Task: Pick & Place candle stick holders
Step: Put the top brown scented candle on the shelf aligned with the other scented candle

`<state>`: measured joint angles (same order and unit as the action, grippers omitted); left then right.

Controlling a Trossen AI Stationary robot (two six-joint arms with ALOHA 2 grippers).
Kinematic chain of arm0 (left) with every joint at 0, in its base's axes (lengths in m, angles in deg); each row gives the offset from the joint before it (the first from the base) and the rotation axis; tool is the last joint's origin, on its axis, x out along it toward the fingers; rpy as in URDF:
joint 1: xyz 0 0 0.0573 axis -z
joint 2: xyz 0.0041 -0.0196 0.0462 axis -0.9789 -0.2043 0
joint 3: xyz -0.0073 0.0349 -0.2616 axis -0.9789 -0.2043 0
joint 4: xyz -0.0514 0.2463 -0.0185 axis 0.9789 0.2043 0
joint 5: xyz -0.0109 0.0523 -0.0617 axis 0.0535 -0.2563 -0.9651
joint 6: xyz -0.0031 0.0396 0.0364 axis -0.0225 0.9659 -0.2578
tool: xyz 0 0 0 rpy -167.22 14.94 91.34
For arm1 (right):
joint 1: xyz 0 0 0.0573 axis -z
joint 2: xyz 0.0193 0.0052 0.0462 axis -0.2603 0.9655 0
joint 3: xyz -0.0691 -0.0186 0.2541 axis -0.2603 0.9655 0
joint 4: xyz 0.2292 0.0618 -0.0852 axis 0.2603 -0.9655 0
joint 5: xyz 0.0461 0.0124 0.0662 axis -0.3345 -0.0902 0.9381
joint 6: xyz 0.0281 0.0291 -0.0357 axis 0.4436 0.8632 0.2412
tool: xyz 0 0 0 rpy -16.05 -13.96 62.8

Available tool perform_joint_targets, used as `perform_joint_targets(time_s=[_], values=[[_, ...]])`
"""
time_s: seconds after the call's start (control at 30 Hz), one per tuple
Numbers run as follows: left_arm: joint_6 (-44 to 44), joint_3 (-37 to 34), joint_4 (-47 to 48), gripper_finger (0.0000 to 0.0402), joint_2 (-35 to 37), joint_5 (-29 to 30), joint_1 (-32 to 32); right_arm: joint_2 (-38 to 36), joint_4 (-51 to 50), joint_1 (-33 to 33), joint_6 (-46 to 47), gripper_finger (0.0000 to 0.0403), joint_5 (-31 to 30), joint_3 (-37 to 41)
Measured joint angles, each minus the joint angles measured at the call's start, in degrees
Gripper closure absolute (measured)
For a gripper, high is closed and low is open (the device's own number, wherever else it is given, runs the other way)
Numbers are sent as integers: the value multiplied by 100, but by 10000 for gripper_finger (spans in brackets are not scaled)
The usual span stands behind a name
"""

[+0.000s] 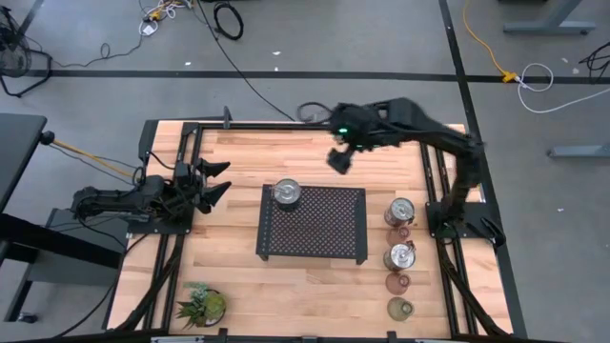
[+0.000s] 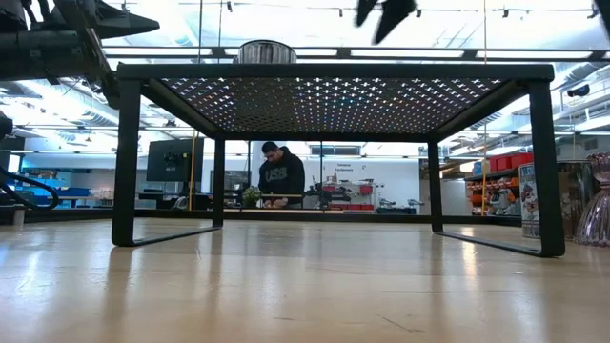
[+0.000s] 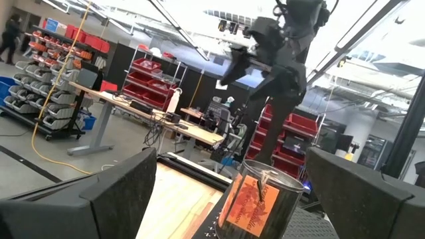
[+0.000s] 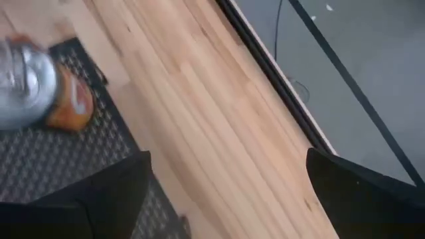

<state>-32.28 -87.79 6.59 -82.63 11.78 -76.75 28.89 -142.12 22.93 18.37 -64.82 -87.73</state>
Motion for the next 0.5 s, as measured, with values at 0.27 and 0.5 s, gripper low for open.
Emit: perform_joint_targets(time_s=[0.27, 0.5], values=[[-4, -1, -53, 16, 2, 6, 1, -2661, -131, -316, 1462, 4, -7, 3271], [2, -2, -55, 16, 2, 148, -1, -5031, 22, -728, 3536, 4, 918, 6083]])
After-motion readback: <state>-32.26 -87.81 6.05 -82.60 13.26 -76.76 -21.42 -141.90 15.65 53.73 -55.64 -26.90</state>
